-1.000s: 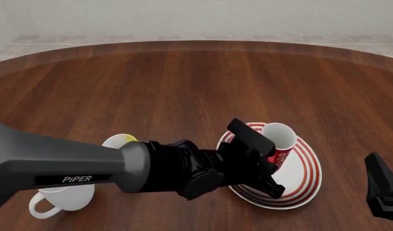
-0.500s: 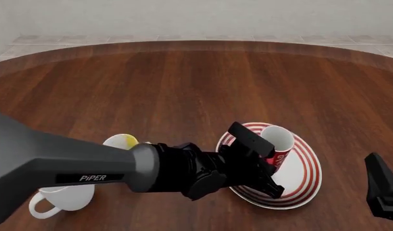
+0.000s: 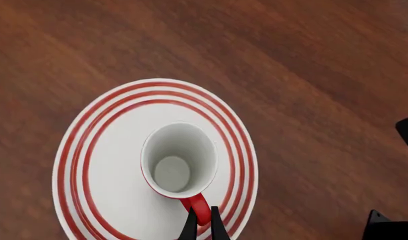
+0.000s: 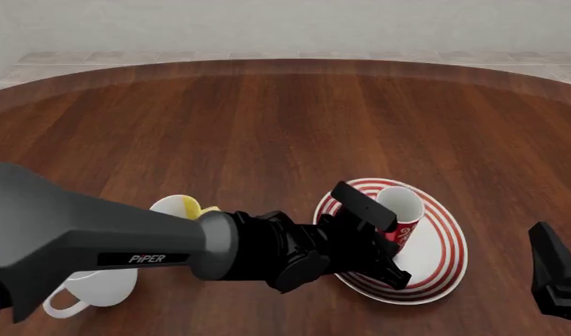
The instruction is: Pick up the red mug and put it on the plate
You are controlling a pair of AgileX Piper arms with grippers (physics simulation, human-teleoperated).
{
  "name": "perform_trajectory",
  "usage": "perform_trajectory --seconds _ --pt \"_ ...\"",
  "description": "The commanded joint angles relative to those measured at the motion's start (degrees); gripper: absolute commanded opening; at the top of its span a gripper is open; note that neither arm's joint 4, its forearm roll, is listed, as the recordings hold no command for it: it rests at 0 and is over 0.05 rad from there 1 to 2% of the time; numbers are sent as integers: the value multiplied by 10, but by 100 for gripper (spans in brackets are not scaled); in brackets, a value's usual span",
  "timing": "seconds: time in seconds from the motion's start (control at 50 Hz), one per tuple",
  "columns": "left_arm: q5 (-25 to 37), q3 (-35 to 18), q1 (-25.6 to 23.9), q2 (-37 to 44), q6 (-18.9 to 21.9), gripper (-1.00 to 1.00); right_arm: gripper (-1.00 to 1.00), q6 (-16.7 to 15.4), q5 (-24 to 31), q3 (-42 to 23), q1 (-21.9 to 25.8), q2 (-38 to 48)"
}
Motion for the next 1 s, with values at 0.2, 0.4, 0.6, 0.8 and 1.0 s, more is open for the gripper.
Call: perform_trajectory --seconds 0.2,0.4,0.6,0.8,1.0 --pt "-6 -3 2 11 -6 -100 100 0 -4 0 1 7" --pt "-9 3 6 8 -7 -100 100 1 -4 0 2 8" --pt "-14 8 7 8 -8 -100 100 1 -4 0 2 7" --pt "-18 10 7 12 -9 -100 100 1 -5 0 2 9" --pt "-17 12 7 9 -5 -100 100 1 -5 0 2 8"
